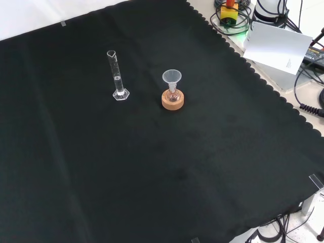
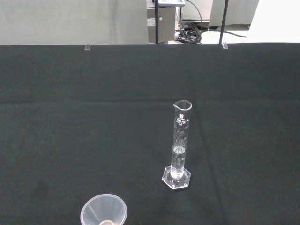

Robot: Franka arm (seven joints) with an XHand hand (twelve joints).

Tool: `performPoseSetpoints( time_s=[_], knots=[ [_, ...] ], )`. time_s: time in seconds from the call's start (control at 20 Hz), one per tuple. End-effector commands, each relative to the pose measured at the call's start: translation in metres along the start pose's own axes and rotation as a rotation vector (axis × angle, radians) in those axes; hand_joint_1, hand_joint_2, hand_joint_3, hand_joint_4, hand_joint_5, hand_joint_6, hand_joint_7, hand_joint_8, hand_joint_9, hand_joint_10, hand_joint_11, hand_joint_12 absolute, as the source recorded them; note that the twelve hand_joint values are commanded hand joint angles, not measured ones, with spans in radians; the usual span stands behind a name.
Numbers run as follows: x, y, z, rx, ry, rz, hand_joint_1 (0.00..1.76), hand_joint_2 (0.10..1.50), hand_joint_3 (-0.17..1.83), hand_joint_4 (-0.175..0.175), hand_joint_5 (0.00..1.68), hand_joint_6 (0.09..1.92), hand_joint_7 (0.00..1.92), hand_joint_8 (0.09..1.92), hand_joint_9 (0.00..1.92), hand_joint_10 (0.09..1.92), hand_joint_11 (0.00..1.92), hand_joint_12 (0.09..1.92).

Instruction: Pick up the graduated cylinder.

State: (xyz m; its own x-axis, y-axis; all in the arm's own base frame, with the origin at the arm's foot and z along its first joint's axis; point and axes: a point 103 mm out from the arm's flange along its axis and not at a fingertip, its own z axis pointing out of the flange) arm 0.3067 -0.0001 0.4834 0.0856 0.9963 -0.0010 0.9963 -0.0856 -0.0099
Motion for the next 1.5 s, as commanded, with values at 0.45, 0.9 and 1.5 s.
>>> performPoseSetpoints(
  time_s=[0.45, 0.9, 1.5],
  knots=[
    [0.001, 0.001, -0.001, -0.013, -0.017, 0.012, 0.0, 1.19, 0.38, 0.0, 0.2, 0.09, 0.0, 0.45, 0.16, 0.64, 0.02, 1.37],
    [-0.016, 0.02, 0.033, -0.01, -0.005, 0.055, 0.0, 1.21, 0.34, -0.002, 0.22, 0.09, 0.0, 0.45, 0.16, 0.64, 0.01, 1.37],
    [-0.068, 0.116, 0.106, -0.078, 0.078, 0.019, 0.09, 1.19, 0.3, -0.015, 0.25, 0.09, 0.04, 0.49, 0.2, 0.64, 0.03, 1.37]
  ],
)
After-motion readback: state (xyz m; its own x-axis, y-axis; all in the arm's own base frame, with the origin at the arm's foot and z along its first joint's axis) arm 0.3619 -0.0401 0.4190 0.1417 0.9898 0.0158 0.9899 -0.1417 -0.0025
